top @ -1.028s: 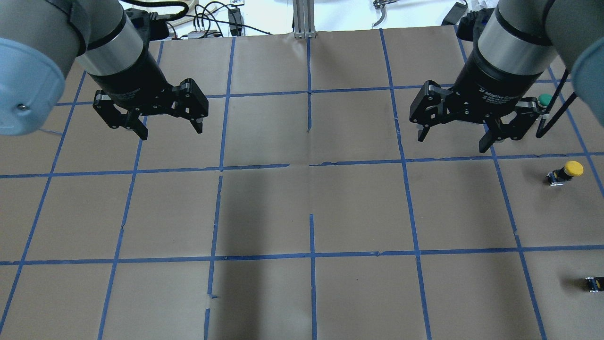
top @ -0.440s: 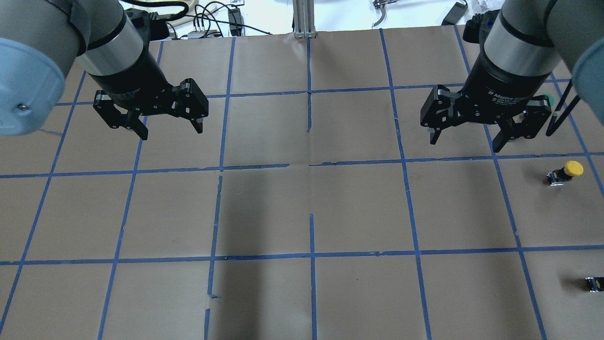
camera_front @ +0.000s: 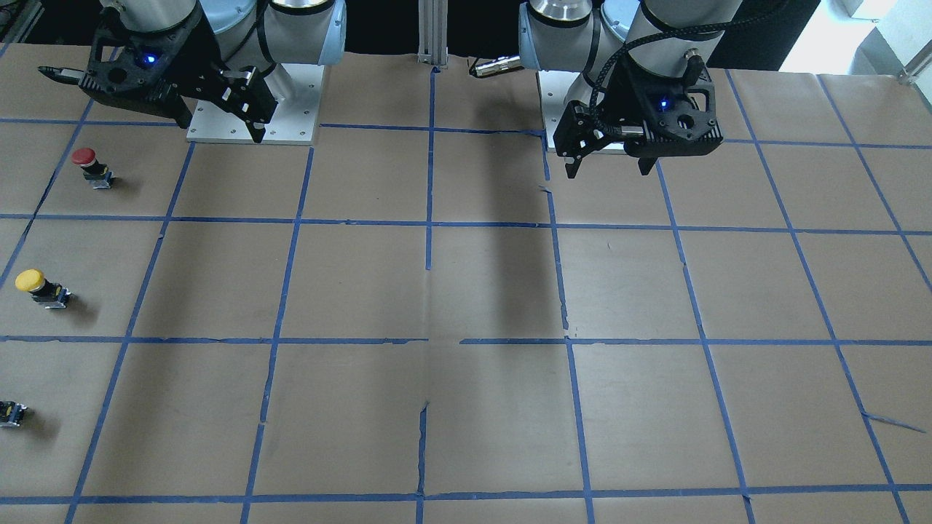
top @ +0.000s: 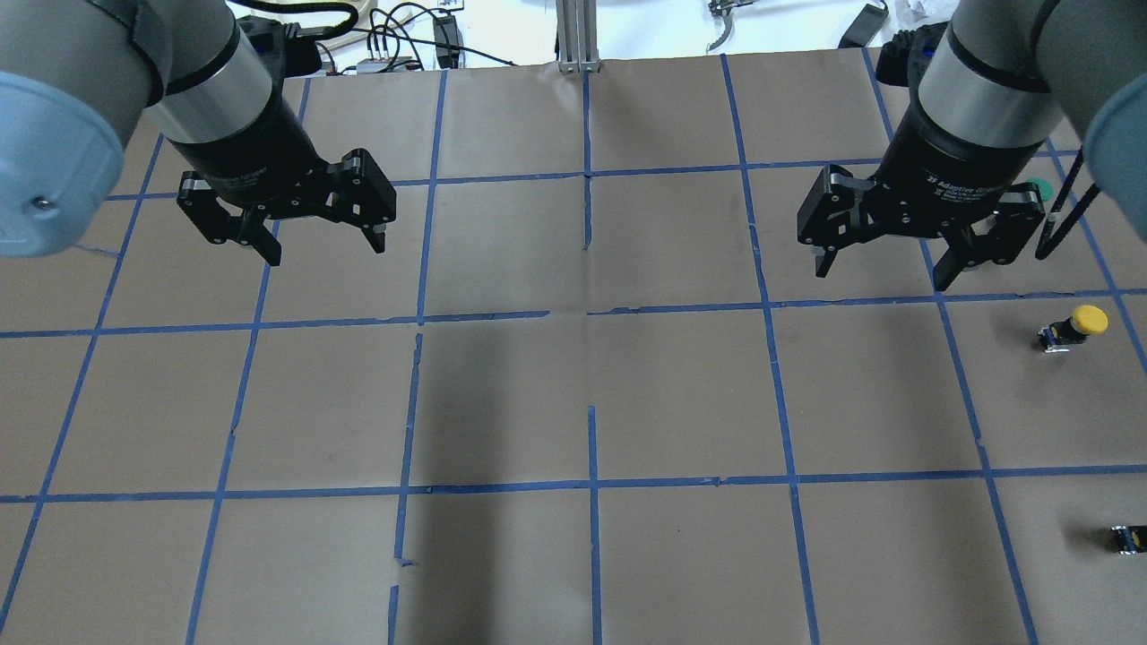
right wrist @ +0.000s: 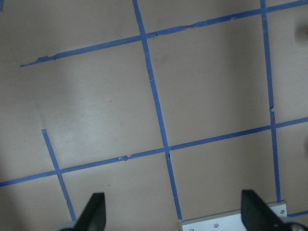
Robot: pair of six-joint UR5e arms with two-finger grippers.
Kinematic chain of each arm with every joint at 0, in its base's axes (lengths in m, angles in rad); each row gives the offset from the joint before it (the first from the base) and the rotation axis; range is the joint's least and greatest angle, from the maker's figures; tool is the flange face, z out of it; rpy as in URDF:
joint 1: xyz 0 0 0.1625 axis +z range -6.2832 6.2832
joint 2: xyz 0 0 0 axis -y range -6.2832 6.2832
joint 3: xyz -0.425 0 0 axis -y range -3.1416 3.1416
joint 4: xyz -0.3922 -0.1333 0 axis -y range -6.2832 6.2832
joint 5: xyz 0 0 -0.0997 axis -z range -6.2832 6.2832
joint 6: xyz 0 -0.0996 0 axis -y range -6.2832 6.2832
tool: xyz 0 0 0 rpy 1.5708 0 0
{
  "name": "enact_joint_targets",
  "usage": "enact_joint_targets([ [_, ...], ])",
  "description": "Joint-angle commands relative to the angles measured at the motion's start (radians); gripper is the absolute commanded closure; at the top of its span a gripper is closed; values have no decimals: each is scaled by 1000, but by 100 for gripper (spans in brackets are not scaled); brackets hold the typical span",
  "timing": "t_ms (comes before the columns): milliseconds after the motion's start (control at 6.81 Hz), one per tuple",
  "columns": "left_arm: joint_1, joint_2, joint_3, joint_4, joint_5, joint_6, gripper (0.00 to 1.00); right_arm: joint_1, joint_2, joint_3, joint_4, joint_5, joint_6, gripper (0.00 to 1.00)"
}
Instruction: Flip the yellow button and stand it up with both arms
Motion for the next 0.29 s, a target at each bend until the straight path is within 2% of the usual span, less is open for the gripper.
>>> enact_joint_targets([
  [0, 0, 0, 0, 0, 0, 0, 0, 1, -1, 0, 0, 5, -3, 0],
  [147, 0, 2, 0, -2, 0, 0, 0, 1, -1, 0, -5, 6, -3, 0],
])
